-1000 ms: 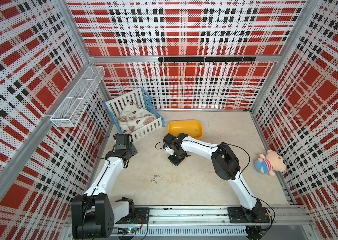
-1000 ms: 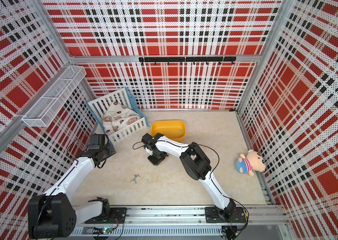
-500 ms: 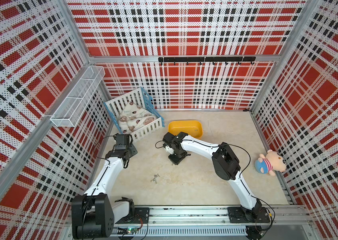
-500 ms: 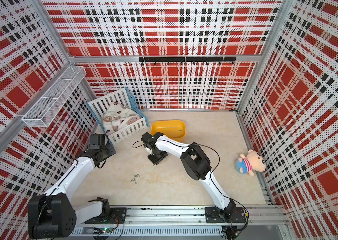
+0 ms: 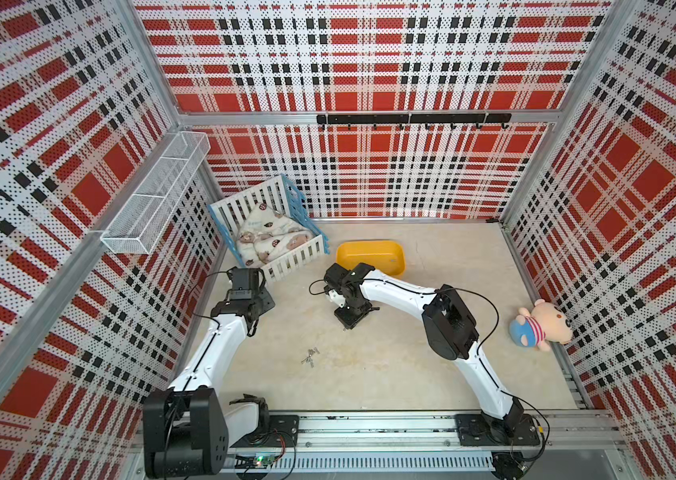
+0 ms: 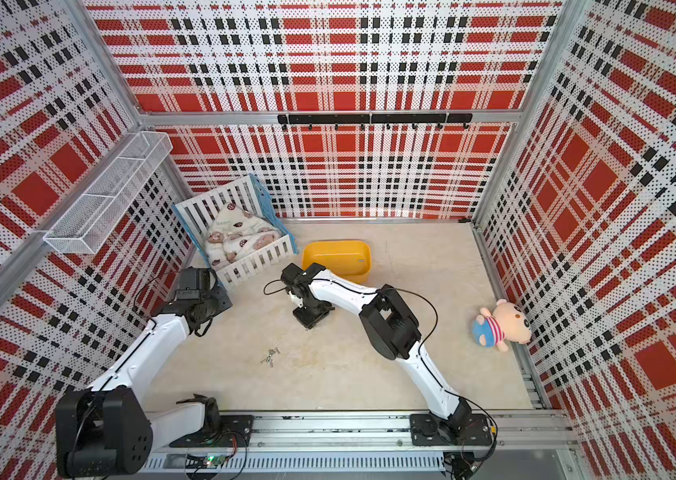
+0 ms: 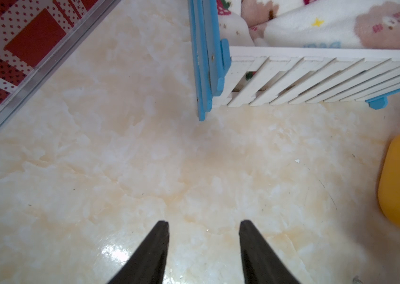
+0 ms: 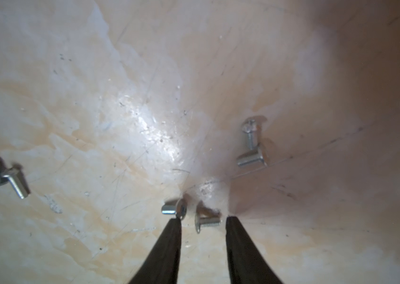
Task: Put the screws on the desktop into the storage box
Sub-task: Pick up the screw from the center of the board.
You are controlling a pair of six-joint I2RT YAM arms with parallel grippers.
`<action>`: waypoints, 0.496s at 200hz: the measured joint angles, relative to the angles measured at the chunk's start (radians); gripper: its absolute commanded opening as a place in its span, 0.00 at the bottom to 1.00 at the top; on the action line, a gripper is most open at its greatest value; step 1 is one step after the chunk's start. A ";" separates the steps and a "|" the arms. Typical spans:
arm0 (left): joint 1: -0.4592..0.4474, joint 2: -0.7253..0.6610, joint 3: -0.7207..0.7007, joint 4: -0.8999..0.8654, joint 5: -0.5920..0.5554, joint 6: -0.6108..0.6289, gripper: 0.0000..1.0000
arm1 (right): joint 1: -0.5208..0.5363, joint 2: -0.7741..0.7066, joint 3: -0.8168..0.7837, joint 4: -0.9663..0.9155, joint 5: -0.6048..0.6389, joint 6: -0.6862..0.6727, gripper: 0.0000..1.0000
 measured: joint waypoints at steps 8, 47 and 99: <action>0.000 0.000 0.000 0.000 0.000 0.000 0.53 | 0.000 0.001 0.000 0.000 0.000 0.002 0.37; 0.000 0.000 0.000 0.000 0.000 0.000 0.53 | 0.000 0.014 -0.003 0.008 0.000 0.010 0.34; 0.000 0.000 0.000 0.004 0.000 0.000 0.53 | -0.002 0.014 -0.007 0.016 0.001 0.016 0.26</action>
